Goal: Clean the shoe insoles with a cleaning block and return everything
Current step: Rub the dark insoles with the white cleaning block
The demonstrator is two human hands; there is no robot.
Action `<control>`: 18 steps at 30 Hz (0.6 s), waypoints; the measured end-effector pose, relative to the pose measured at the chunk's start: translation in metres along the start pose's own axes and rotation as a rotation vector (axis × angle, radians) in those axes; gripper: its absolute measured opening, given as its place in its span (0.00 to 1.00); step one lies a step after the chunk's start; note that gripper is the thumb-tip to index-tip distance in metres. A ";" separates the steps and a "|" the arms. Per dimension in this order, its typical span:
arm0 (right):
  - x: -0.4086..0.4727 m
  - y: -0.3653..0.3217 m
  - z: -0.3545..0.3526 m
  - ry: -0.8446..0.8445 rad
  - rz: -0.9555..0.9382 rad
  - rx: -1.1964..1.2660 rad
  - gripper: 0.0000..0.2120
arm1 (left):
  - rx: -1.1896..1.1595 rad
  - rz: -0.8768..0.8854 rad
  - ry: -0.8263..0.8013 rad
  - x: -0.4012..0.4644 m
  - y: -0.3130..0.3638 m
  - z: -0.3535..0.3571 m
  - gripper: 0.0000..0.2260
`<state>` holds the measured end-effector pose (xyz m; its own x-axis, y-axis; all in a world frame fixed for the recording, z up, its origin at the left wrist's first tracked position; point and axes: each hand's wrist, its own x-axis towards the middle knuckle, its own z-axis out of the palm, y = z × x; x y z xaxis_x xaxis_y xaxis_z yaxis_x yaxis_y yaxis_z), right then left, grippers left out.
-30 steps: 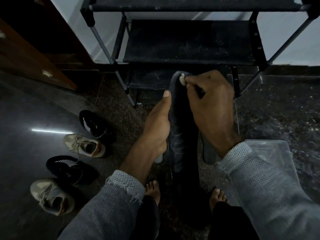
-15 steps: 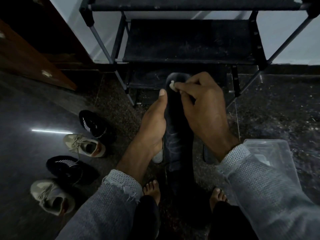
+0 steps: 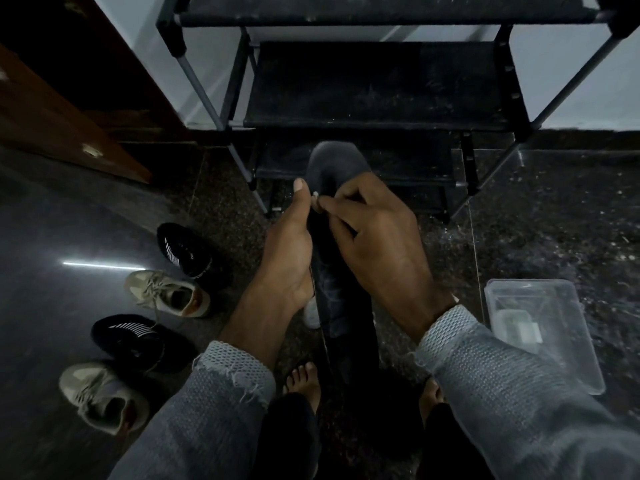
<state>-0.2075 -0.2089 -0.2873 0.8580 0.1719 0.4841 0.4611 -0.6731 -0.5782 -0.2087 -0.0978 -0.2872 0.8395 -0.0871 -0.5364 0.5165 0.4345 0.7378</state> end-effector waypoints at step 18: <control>0.013 0.015 -0.016 0.085 0.139 0.001 0.11 | 0.010 0.017 -0.022 -0.001 -0.003 0.010 0.24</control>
<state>-0.1930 -0.2280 -0.2793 0.8912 0.0161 0.4533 0.3401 -0.6852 -0.6441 -0.2091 -0.1081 -0.2851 0.8514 -0.1001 -0.5149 0.5040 0.4275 0.7505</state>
